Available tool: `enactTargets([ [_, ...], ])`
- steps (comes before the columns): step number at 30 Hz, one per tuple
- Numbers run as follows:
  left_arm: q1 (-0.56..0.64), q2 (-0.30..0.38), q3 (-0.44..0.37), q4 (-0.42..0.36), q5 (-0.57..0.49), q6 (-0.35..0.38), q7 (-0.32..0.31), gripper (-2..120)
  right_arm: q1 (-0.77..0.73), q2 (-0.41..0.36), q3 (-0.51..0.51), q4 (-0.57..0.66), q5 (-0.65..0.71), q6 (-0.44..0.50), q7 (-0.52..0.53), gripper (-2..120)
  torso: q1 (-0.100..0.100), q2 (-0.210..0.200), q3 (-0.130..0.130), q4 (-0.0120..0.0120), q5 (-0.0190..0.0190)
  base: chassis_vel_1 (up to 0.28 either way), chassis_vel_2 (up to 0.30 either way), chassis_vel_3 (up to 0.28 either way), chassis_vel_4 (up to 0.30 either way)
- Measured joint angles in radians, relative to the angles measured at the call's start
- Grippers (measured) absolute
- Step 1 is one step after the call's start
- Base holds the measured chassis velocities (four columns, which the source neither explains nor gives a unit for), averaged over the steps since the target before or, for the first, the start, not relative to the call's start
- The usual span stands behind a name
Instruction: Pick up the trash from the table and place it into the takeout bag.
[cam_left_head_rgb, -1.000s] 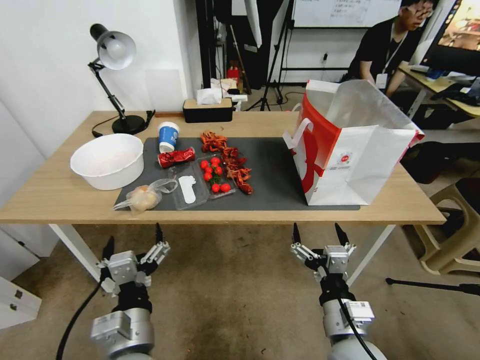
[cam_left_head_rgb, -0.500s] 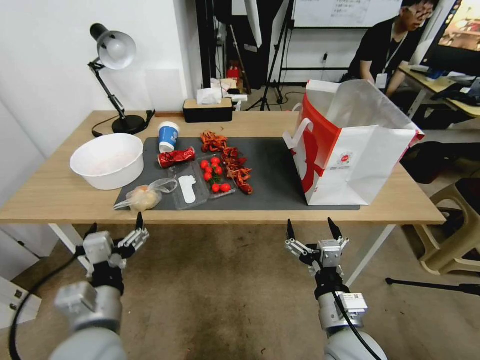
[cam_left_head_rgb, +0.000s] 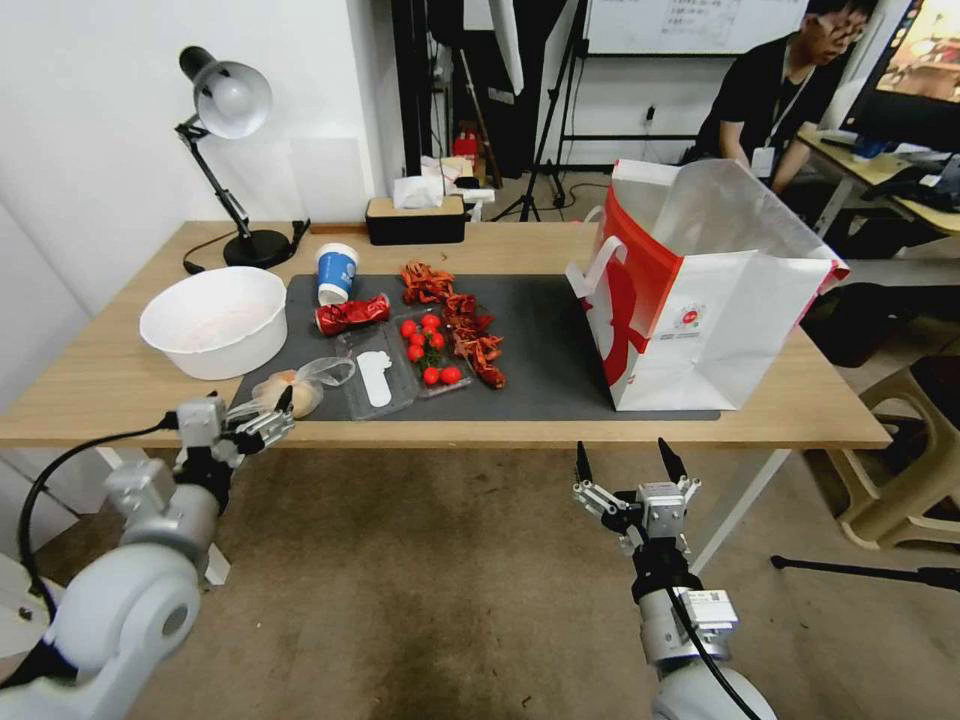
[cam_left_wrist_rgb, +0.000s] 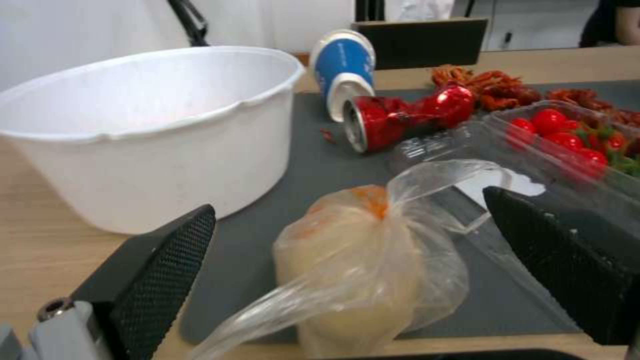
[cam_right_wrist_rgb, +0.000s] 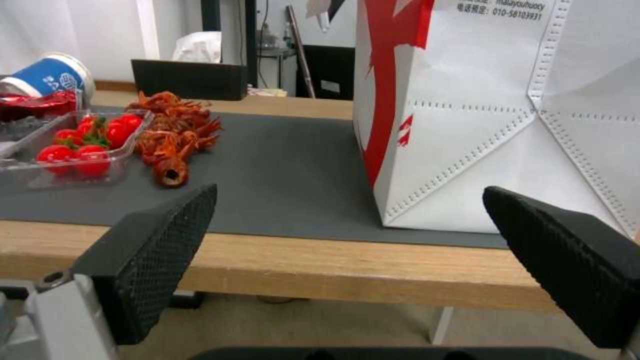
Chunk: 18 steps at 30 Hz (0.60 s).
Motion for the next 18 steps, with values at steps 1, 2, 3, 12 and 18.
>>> enactTargets([
  [1, -0.023, 0.012, 0.015, 0.012, -0.020, 0.014, 0.009, 100, 0.000, 0.002, 0.001, -0.001, -0.001, -0.001, 0.001, 100, 0.000, 0.000, 0.000, 0.0001, 0.0003, 0.000, 0.000, 0.000, 0.000],
  [2, -0.033, 0.013, 0.021, 0.017, -0.031, 0.023, 0.011, 100, 0.000, 0.003, 0.003, -0.002, -0.002, -0.001, 0.002, 100, 0.000, 0.000, 0.000, 0.0002, 0.0003, 0.000, 0.000, 0.000, 0.000],
  [3, -0.045, 0.015, 0.028, 0.024, -0.043, 0.032, 0.012, 100, 0.000, 0.003, 0.004, -0.004, -0.002, -0.002, 0.002, 100, 0.000, 0.000, 0.000, 0.0002, 0.0003, 0.000, 0.000, 0.000, 0.000],
  [12, -0.132, 0.027, 0.091, 0.080, -0.107, 0.108, 0.007, 100, 0.009, 0.005, 0.008, -0.019, -0.003, -0.002, 0.004, 100, 0.000, 0.000, 0.000, 0.0001, 0.0003, 0.000, 0.000, 0.000, 0.000],
  [18, -0.159, 0.026, 0.100, 0.116, -0.108, 0.134, -0.005, 100, 0.018, 0.005, 0.007, -0.030, -0.001, -0.002, 0.006, 100, 0.000, 0.000, 0.000, 0.0001, 0.0003, 0.000, 0.000, 0.000, 0.000],
])
